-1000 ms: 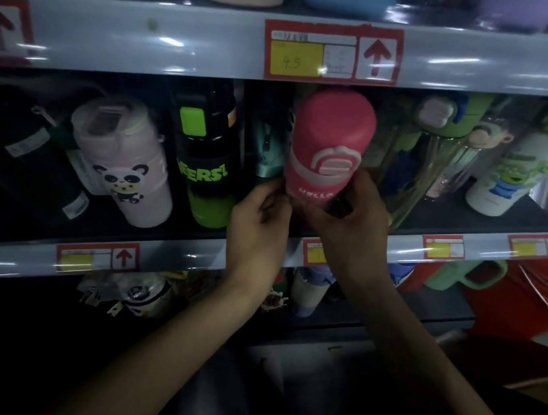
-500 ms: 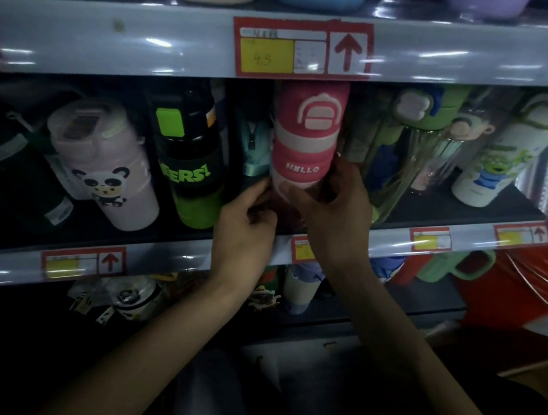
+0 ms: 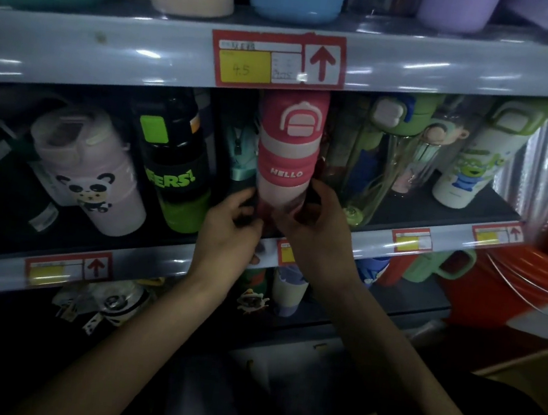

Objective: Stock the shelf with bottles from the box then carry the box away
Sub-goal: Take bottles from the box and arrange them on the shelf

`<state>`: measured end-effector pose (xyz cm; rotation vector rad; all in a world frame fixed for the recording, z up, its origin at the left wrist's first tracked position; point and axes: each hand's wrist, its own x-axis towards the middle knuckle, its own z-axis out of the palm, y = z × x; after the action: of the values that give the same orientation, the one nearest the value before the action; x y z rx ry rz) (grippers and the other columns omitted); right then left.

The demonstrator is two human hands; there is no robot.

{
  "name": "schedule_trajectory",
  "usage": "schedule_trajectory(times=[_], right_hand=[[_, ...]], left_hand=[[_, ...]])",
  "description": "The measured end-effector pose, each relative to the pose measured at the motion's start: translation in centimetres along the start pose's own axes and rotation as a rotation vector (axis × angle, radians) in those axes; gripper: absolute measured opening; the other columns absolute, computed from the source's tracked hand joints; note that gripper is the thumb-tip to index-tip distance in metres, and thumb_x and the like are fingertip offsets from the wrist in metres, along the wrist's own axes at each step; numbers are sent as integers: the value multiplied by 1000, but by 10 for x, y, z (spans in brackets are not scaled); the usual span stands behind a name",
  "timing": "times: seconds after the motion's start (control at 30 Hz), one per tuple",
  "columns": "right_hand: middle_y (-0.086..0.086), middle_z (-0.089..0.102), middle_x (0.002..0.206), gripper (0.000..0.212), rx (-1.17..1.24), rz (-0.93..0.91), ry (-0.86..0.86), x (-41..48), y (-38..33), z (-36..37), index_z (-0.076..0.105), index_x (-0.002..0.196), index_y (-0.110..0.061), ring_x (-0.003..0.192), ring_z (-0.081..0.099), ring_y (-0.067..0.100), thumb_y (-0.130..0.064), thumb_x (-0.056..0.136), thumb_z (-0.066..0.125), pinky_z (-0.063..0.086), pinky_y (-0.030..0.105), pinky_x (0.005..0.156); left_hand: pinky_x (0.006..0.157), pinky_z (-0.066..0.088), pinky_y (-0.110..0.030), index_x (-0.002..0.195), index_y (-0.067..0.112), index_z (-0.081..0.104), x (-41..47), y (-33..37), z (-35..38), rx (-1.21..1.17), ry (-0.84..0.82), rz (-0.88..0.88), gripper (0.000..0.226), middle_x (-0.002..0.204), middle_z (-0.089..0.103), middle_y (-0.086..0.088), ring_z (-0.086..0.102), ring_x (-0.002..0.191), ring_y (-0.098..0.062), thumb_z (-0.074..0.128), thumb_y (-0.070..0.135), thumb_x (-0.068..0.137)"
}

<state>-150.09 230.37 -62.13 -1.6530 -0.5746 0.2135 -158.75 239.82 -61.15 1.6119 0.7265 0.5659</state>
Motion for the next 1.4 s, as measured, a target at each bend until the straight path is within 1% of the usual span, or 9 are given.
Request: schedule_trajectory(times=[0.1,0.2,0.3,0.53,0.67,0.83,1.0,1.23,1.4], right_hand=[[-3,73,118,59,24,17,-56,-3,0,-2,57,139,-16,106,69,4,-2,85,76,56,16,85],[-8,73,108,53,57,28,-68,-3,-2,-6,60,131,-18,95,69,-7,2,85,75,52,9,76],[-13,71,99,51,93,33,-75,-4,-6,-8,61,128,-18,85,68,-13,7,85,73,50,5,70],[-13,74,98,52,119,31,-96,-5,-7,-8,62,121,-26,88,70,-9,8,84,73,52,8,72],[-3,76,107,51,121,20,-104,-6,-8,-7,62,132,-16,95,71,-2,6,87,71,52,10,74],[-1,76,107,51,117,13,-108,-6,-7,-6,62,129,-21,97,72,3,6,86,70,54,13,76],[-7,76,107,53,109,-6,-113,-5,-8,-6,60,122,-34,99,71,-1,4,86,72,54,13,80],[-2,75,115,50,98,-21,-120,-4,-5,-6,62,131,-20,106,70,5,1,87,72,55,17,85],[-3,75,113,53,97,-4,-123,-3,-2,-7,60,130,-26,106,70,9,2,86,72,58,30,92]], left_hand=[[60,61,-31,116,44,55,-1,0,1,6,-26,-8,45,79,68,30,65,66,13,53,2,100],[55,59,-27,130,37,56,-1,1,3,-26,-33,-17,47,93,67,24,70,71,4,54,1,99],[56,59,-29,139,29,56,-1,3,3,-20,-19,-23,50,94,68,23,72,77,-5,54,1,98],[63,60,-37,139,30,57,0,2,5,-29,-12,-21,49,80,70,26,68,73,-5,53,2,99],[83,60,-49,136,34,59,0,-1,8,-11,-12,0,50,99,75,17,70,91,-5,54,3,97],[77,58,-44,136,31,61,2,-7,8,-26,13,21,49,101,76,9,72,90,-9,55,4,96],[80,50,-19,136,28,60,3,-10,10,-24,23,33,47,103,72,14,68,98,-1,59,5,95],[96,55,-37,138,26,56,6,-11,9,5,36,10,47,115,72,6,68,107,-10,60,7,95],[98,55,-38,138,24,57,3,-7,7,6,39,6,47,115,71,5,67,107,-11,59,6,94]])
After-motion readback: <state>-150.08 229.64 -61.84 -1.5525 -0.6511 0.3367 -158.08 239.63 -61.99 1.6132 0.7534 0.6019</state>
